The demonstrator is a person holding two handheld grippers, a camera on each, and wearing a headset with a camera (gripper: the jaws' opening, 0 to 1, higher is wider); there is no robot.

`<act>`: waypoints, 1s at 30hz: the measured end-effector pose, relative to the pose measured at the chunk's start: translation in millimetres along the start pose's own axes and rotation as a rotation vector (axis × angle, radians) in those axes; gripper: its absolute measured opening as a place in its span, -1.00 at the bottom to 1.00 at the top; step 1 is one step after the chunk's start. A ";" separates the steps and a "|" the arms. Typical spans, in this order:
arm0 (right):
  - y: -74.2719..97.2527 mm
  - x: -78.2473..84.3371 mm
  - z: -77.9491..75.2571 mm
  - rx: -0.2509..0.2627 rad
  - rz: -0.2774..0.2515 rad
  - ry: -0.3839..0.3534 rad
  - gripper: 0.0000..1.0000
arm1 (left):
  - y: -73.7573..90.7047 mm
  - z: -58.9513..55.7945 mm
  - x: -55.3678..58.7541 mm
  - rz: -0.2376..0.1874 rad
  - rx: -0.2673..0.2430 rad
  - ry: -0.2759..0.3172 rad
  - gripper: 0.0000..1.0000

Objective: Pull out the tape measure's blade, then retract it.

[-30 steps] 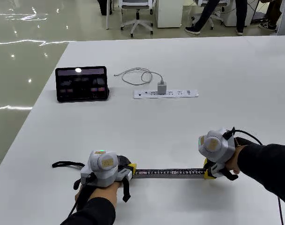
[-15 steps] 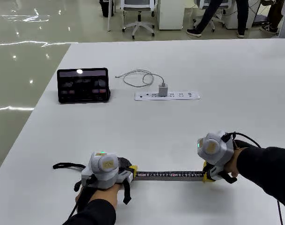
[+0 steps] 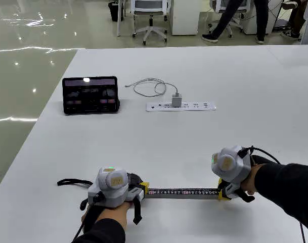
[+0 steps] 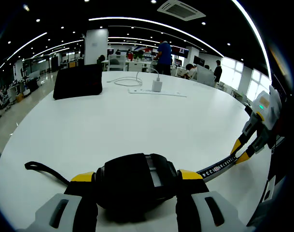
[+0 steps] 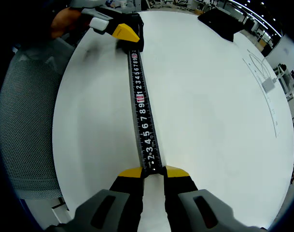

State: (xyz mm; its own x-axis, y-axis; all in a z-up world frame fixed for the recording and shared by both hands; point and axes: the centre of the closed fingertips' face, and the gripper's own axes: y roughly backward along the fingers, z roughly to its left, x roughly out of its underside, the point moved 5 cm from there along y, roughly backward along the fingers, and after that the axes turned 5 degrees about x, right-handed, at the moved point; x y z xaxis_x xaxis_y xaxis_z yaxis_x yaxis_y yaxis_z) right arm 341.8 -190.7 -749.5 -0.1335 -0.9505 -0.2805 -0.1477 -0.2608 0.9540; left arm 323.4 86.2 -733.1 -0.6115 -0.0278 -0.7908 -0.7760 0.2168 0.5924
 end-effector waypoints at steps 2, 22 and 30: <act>-0.1 -0.8 0.0 0.001 -0.001 -0.001 -0.77 | 0.0 0.0 0.0 0.000 0.000 0.000 0.23; -3.0 -13.1 0.5 -0.003 -0.033 -0.007 -0.77 | 0.1 -0.2 0.0 0.003 0.001 0.001 0.23; -4.6 -17.5 1.5 -0.008 -0.052 0.009 -0.77 | -0.3 0.1 0.1 0.003 0.000 0.002 0.23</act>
State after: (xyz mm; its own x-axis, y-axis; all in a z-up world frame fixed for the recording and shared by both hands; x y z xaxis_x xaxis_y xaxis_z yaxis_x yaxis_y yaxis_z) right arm 343.3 -172.6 -749.1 -0.1170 -0.9372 -0.3286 -0.1465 -0.3110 0.9390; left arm 323.6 86.1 -733.3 -0.6138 -0.0287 -0.7889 -0.7743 0.2169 0.5945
